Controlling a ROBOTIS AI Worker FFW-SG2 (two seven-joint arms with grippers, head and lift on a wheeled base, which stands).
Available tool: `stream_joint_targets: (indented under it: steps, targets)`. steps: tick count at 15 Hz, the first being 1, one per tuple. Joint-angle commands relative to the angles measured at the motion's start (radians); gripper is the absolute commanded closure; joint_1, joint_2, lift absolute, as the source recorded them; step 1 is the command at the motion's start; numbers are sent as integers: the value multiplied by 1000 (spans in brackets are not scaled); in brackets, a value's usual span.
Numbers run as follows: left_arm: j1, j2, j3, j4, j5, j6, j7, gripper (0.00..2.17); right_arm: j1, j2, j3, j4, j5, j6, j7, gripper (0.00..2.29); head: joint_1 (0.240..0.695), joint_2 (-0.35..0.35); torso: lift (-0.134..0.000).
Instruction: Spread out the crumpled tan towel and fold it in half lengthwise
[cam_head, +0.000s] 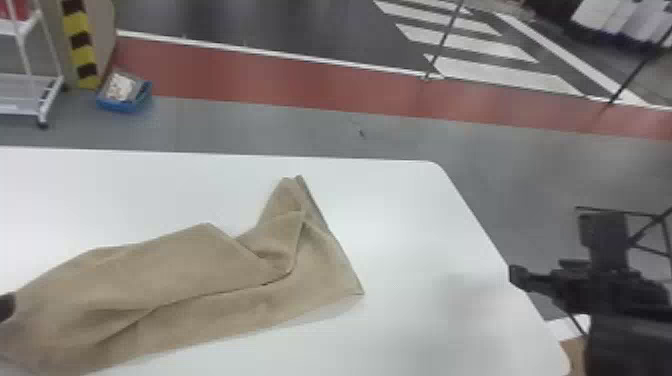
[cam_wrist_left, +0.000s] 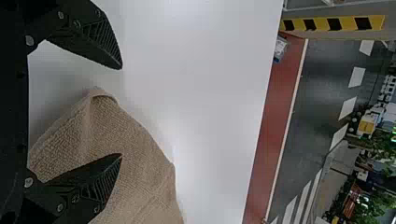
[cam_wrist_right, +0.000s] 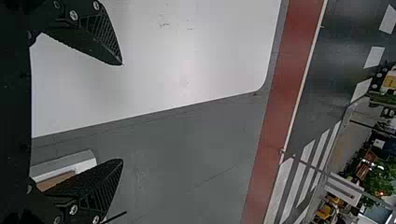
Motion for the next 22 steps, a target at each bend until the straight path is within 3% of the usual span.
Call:
stream_joint_targets:
  steps: [1,3,4,7,10,11,16,18,22]
  targets:
    - [-14,7,1,15,-26,47,-5,360,2,0,-5,-4,-1,0,0,164,695,-350,-124]
    - [-16,18,0,15,-35,62,-8,444,2,0,0,-4,-1,0,0,164,695,-350,-124]
    - [-19,19,0,18,-49,62,-10,616,0,0,5,-4,1,0,0,164,695,-350,-124]
    - [-16,19,6,12,-56,111,-36,664,-4,0,9,1,2,0,0,164,695,-346,-124]
    - [-11,18,17,-11,-55,126,-74,1612,-7,0,11,2,4,0,0,164,695,-350,-124]
    - [-8,18,21,-34,-49,139,-74,1774,-7,0,9,5,2,0,0,164,695,-350,-124]
    - [29,1,37,-196,-7,139,-57,1798,-7,1,52,-1,6,-6,-1,164,695,-350,-124]
    - [62,-25,66,-285,76,120,-25,1798,-9,1,69,-1,9,-6,-3,164,695,-342,-124]
    - [85,-59,58,-373,168,7,68,1798,-9,3,80,-2,13,-6,-3,164,695,-348,-124]
